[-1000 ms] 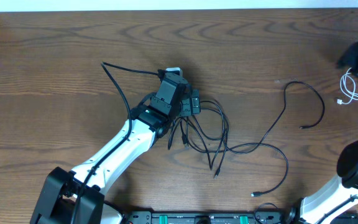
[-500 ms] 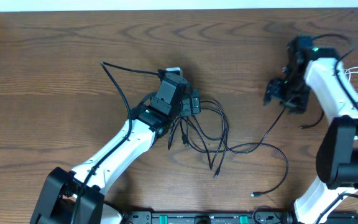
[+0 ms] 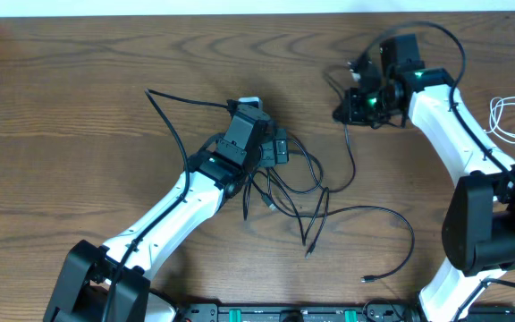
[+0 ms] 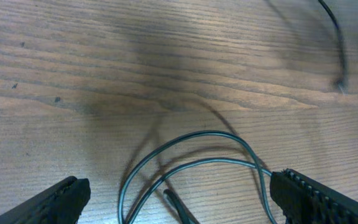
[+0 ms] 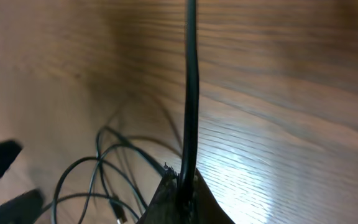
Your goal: Untangle cables
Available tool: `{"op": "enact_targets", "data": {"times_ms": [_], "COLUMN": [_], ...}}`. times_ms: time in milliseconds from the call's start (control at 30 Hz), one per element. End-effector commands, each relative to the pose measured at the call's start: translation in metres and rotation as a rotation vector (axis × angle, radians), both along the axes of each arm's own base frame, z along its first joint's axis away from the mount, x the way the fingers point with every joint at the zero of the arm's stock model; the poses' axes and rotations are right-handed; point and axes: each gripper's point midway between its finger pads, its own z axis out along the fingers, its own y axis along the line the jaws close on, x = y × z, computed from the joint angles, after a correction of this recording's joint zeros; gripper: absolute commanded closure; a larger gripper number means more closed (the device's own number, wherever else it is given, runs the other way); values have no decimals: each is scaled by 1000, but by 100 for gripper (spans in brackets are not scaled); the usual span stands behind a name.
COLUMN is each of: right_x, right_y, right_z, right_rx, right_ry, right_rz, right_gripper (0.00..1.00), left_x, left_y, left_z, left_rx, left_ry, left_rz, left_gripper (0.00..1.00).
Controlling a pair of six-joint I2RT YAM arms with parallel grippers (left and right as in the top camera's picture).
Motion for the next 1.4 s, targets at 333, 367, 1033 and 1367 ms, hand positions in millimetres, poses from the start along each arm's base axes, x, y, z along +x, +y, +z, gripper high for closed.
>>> {"op": "enact_targets", "data": {"times_ms": [333, 367, 1033, 1367], "right_x": [-63, -66, -39, -40], "right_y": [12, 11, -16, -15], "right_z": [-12, -13, -19, -20], "right_rx": [-226, -228, -421, -422], "right_ry": [126, 138, 72, 74], "right_rz": [198, 199, 30, 31], "right_gripper": [77, 75, 99, 98], "left_x": [3, 3, -73, -106], "left_y": [4, 4, 65, 79], "left_z": [0, 0, 115, 19], "left_rx": [13, 13, -93, -29], "left_ry": [-4, -9, -116, 165], "left_rz": [14, 16, 110, 209], "left_gripper": [2, 2, 2, 7]}}
